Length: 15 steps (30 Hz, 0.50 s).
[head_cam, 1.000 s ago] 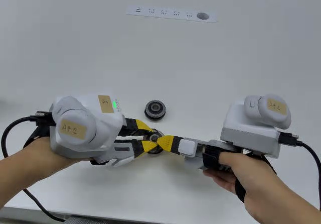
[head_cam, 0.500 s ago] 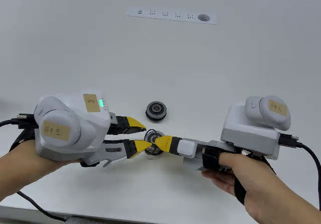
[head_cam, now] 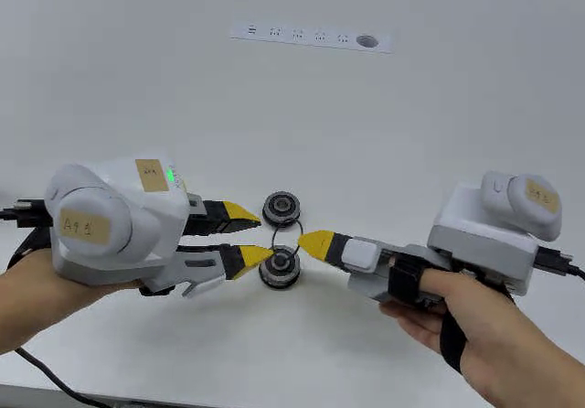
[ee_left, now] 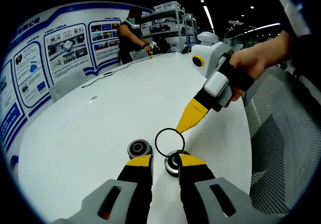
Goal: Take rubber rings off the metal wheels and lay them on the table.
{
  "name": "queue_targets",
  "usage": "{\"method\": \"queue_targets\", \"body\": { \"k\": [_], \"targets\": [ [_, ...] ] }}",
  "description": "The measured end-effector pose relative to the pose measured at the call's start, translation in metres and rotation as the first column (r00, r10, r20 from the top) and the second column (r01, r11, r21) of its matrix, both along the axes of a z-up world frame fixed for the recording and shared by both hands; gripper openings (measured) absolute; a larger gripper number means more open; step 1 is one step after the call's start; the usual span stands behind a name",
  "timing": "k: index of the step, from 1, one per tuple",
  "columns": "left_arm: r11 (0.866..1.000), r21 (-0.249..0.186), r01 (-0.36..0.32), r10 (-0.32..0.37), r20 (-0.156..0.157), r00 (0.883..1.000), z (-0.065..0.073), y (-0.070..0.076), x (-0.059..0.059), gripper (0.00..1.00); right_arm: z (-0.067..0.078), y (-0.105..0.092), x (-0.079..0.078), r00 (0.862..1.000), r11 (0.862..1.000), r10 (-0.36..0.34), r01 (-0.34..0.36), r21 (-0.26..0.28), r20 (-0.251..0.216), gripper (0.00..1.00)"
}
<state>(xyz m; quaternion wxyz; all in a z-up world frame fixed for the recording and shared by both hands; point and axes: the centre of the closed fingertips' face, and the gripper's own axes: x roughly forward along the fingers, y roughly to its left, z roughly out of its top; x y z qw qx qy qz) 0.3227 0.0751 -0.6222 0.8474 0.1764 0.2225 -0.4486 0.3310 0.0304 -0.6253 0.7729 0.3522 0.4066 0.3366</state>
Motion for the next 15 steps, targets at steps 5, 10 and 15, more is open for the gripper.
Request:
{"method": "queue_targets", "body": {
  "k": [5, 10, 15],
  "targets": [
    [1.0, 0.003, 0.019, -0.019, -0.004, 1.0, -0.003, -0.01, 0.002, 0.2, -0.01, -0.028, 0.01, 0.996, 0.996, -0.083, 0.083, -0.026, -0.019, 0.02],
    [0.999, 0.019, 0.041, -0.04, -0.018, 0.999, -0.009, -0.016, 0.0, 0.2, -0.024, -0.048, 0.013, 0.989, 0.988, -0.14, 0.137, -0.07, -0.042, 0.02],
    [0.998, 0.024, 0.05, -0.049, -0.027, 0.998, -0.012, -0.018, -0.001, 0.2, -0.034, -0.059, 0.012, 0.984, 0.978, -0.169, 0.162, -0.134, -0.047, 0.02]
  ]
}}
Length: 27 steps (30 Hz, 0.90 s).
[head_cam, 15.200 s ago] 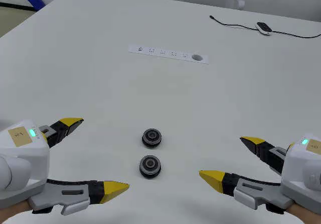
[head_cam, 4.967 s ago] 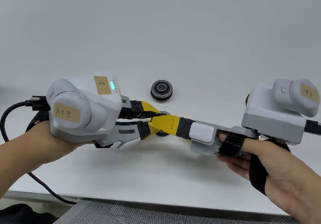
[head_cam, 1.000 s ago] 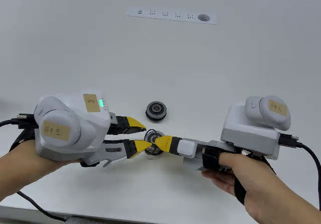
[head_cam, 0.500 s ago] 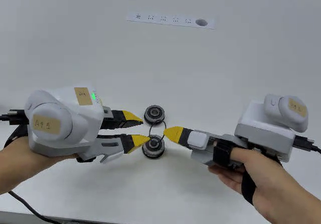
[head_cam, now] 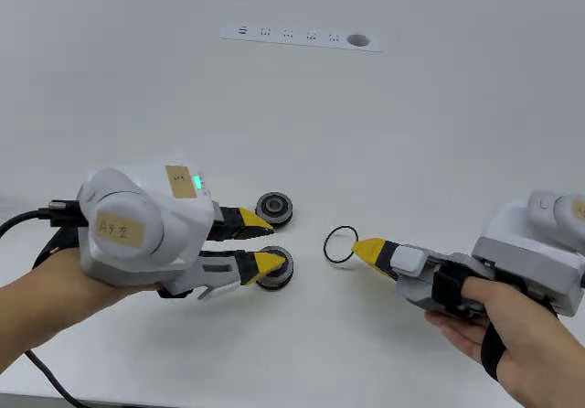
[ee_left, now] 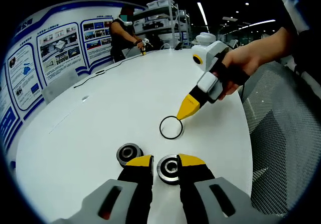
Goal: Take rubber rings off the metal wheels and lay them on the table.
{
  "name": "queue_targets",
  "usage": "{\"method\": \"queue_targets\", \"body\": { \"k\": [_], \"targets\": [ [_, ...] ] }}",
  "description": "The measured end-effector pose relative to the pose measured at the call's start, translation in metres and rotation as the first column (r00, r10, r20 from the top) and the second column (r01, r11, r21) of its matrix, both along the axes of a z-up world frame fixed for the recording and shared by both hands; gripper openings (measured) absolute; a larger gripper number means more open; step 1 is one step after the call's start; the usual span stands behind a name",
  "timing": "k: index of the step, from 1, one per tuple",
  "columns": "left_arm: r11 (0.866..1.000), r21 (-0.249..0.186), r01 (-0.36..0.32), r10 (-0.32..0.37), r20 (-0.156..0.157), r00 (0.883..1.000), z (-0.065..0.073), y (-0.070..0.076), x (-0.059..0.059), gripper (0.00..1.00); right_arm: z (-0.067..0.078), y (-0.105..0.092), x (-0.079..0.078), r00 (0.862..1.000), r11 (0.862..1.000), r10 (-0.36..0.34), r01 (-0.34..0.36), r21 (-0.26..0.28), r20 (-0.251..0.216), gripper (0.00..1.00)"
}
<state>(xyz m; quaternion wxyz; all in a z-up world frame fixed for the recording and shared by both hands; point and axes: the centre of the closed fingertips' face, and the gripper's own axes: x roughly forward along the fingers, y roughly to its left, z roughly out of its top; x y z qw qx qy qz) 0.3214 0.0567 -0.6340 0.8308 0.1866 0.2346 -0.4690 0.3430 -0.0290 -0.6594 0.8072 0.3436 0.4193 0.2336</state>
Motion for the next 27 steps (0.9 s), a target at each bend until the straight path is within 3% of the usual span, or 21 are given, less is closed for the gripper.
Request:
{"method": "queue_targets", "body": {
  "k": [9, 18, 27],
  "targets": [
    [1.0, 0.011, 0.01, -0.01, -0.01, 1.0, -0.005, 0.001, -0.001, 0.19, -0.006, -0.012, -0.001, 0.999, 0.993, -0.007, 0.011, -0.118, 0.035, 0.07],
    [1.0, 0.016, 0.012, -0.012, -0.016, 1.0, -0.007, 0.001, -0.002, 0.18, -0.003, -0.023, 0.004, 0.997, 0.985, -0.027, 0.039, -0.166, 0.076, 0.12],
    [1.0, 0.015, 0.013, -0.013, -0.017, 1.0, -0.009, 0.001, -0.002, 0.18, 0.017, -0.018, 0.016, 0.987, 0.996, -0.042, 0.054, -0.073, 0.155, 0.13]
  ]
}}
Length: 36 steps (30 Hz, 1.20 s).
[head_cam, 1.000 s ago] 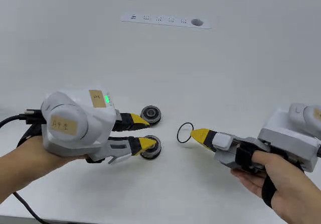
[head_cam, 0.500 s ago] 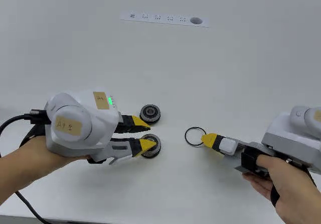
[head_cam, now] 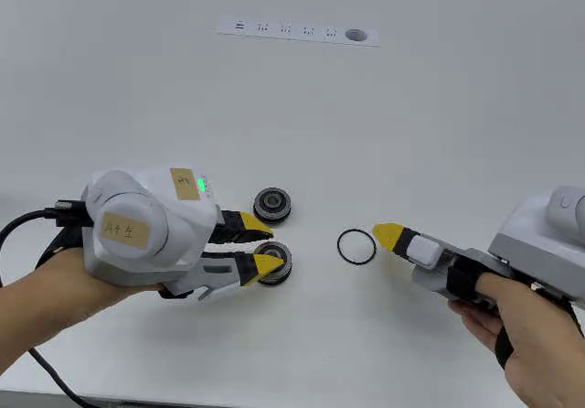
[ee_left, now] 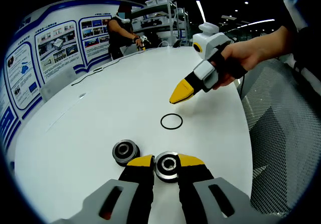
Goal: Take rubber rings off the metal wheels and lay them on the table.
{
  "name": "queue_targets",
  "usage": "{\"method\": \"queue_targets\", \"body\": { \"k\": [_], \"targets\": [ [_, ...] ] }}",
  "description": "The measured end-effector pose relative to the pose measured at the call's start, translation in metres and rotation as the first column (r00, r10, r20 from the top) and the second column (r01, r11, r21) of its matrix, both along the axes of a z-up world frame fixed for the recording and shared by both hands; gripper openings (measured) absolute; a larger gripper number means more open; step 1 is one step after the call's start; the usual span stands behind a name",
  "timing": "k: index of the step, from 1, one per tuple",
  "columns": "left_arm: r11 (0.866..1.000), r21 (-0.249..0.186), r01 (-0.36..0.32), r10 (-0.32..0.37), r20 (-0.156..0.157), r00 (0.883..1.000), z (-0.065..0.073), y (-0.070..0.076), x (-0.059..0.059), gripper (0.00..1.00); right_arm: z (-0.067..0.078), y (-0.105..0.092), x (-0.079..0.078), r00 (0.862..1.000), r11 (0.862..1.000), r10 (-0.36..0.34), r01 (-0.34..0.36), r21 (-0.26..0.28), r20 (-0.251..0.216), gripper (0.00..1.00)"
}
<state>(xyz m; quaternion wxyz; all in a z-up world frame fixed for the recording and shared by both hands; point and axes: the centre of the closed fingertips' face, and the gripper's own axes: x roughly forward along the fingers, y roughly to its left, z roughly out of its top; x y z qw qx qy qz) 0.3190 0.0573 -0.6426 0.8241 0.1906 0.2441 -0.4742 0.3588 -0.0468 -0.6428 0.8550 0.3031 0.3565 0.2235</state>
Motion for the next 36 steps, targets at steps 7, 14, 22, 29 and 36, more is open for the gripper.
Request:
{"method": "queue_targets", "body": {
  "k": [7, 14, 22, 29, 36],
  "targets": [
    [1.0, 0.004, 0.006, -0.006, -0.005, 1.0, -0.002, -0.001, -0.001, 0.18, 0.006, 0.015, -0.003, 0.999, 0.999, 0.039, -0.04, 0.029, 0.012, 0.14],
    [1.0, 0.01, 0.013, -0.013, -0.017, 1.0, -0.005, 0.0, -0.005, 0.17, 0.006, 0.019, -0.003, 0.999, 0.998, 0.05, -0.051, 0.041, 0.01, 0.14],
    [1.0, 0.006, 0.004, -0.004, -0.032, 0.999, -0.008, 0.002, -0.006, 0.17, 0.007, 0.021, -0.004, 0.999, 0.997, 0.05, -0.051, 0.05, 0.01, 0.14],
    [1.0, 0.005, 0.009, -0.009, -0.044, 0.999, -0.009, 0.002, -0.007, 0.15, 0.008, 0.031, -0.008, 0.997, 0.994, 0.081, -0.081, 0.078, 0.004, 0.14],
    [1.0, 0.011, 0.014, -0.014, -0.042, 0.999, -0.01, 0.002, -0.006, 0.14, 0.011, 0.043, -0.014, 0.993, 0.987, 0.116, -0.116, 0.108, 0.005, 0.14]
  ]
}}
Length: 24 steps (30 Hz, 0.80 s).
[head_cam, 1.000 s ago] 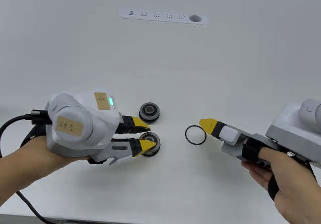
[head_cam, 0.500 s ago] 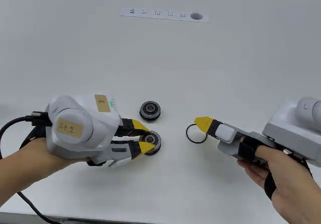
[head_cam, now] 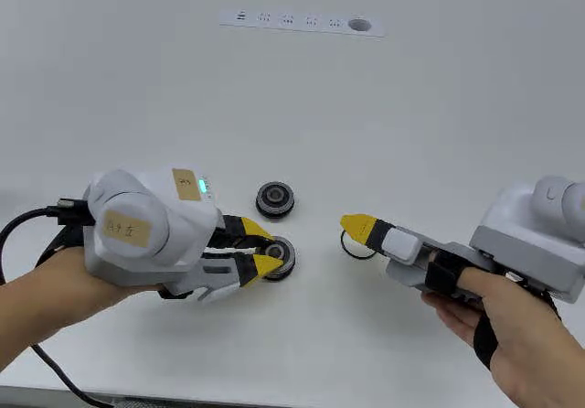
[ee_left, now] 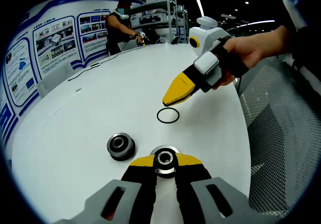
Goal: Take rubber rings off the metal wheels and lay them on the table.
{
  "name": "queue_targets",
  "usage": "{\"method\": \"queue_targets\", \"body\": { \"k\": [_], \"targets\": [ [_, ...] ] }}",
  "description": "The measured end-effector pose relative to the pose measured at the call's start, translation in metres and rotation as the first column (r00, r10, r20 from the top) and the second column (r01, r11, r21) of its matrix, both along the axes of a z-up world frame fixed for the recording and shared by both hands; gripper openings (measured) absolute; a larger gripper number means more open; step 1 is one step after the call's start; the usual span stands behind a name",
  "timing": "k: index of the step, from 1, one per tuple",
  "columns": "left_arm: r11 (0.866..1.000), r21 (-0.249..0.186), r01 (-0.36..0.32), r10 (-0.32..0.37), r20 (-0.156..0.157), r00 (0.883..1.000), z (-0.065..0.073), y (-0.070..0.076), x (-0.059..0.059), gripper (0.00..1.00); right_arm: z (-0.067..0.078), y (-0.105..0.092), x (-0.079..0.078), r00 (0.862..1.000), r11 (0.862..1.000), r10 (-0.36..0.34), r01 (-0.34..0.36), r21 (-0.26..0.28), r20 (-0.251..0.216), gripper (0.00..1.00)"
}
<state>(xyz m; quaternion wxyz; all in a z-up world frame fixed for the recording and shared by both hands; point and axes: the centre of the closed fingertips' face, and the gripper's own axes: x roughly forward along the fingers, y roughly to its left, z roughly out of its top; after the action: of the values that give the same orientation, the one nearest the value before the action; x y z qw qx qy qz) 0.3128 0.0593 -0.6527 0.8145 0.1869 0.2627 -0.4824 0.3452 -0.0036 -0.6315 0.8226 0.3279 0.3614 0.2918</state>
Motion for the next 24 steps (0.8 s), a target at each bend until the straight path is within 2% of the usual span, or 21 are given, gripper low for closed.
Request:
{"method": "queue_targets", "body": {
  "k": [7, 15, 20, 24],
  "targets": [
    [1.0, 0.009, 0.016, -0.016, 0.009, 1.0, 0.0, 0.0, 0.0, 0.13, 0.005, 0.018, -0.011, 0.998, 0.997, 0.061, -0.06, 0.056, -0.006, 0.18],
    [1.0, 0.009, 0.016, -0.016, 0.01, 1.0, -0.001, 0.0, 0.001, 0.13, -0.005, 0.033, -0.023, 0.992, 0.991, 0.123, -0.121, 0.052, -0.019, 0.31],
    [1.0, 0.014, 0.018, -0.018, 0.013, 1.0, -0.001, 0.0, 0.001, 0.13, -0.007, 0.048, -0.032, 0.984, 0.983, 0.176, -0.175, 0.058, -0.015, 0.37],
    [1.0, 0.014, 0.017, -0.018, 0.014, 1.0, -0.001, -0.001, 0.001, 0.13, -0.012, 0.056, -0.036, 0.979, 0.978, 0.2, -0.198, 0.06, -0.03, 0.41]
  ]
}}
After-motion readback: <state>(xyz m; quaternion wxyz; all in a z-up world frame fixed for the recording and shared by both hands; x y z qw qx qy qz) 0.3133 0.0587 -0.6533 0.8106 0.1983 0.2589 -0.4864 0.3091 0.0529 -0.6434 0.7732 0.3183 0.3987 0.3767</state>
